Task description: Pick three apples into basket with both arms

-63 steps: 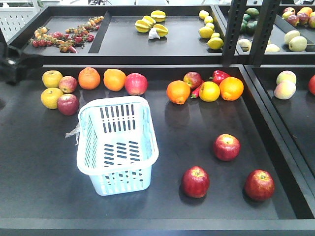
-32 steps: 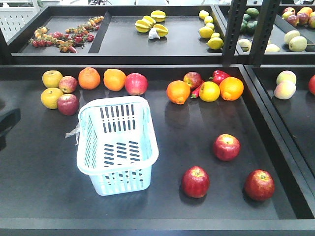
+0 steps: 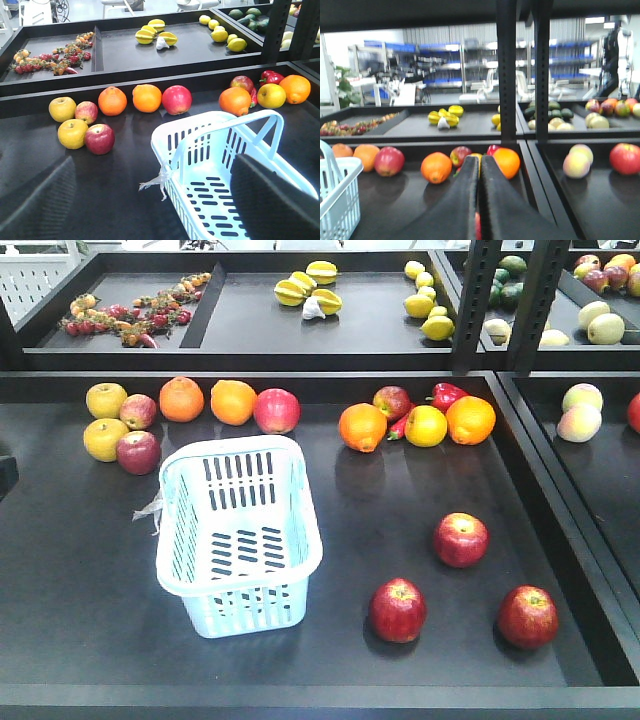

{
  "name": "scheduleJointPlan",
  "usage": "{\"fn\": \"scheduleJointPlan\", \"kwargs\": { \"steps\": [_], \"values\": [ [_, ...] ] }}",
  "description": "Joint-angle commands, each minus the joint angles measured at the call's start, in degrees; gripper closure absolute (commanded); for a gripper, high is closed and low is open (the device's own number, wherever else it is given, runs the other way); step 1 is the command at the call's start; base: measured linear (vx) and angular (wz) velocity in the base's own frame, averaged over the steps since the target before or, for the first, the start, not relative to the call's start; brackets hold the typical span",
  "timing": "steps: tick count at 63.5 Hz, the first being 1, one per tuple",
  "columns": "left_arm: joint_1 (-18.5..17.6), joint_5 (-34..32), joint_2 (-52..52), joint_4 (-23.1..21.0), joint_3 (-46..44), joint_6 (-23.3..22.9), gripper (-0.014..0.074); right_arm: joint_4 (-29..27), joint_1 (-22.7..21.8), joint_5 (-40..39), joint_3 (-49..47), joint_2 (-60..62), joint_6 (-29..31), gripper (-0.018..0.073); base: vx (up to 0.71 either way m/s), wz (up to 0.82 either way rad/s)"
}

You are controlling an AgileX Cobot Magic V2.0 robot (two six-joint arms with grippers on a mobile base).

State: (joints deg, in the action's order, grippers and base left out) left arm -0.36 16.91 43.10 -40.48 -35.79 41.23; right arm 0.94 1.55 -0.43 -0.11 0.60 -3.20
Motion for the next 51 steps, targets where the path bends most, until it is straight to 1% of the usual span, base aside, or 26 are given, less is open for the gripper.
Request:
{"fn": "scheduleJointPlan", "kwargs": {
  "steps": [1,7,13,23,29,36,51],
  "values": [
    [-0.11,-2.96,-0.11,-1.41,-1.38,-0.51,0.0003,-0.08,-0.41,0.43,-6.32,-2.39,-0.37,0.0568,0.0,0.0],
    [-0.11,-2.76,-0.11,-1.41,-1.38,-0.51,0.0003,-0.03,-0.41,6.95,-13.22,-6.74,-0.37,0.0568,0.0,0.0],
    [-0.11,-2.76,-0.11,-1.41,-1.38,-0.51,0.0003,0.19,-0.41,15.87,-21.55,-13.73,-0.37,0.0568,0.0,0.0],
    [-0.11,-2.76,-0.11,-1.41,-1.38,-0.51,0.0003,0.36,-0.41,36.42,-35.51,-27.95,-0.37,0.0568,0.0,0.0],
    [-0.11,-2.76,-0.11,-1.41,-1.38,-0.51,0.0003,0.85,-0.41,44.57,-42.14,-35.02,-0.32,0.0568,0.0,0.0],
    [-0.11,-2.76,-0.11,-1.41,-1.38,-0.51,0.0003,1.5,-0.41,46.29,-45.86,-40.94,-0.32,0.0568,0.0,0.0],
    [-0.11,-2.76,-0.11,-1.41,-1.38,-0.51,0.0003,1.5,-0.41,47.18,-46.26,-46.09,-0.32,0.0561,0.0,0.0]
  ]
}}
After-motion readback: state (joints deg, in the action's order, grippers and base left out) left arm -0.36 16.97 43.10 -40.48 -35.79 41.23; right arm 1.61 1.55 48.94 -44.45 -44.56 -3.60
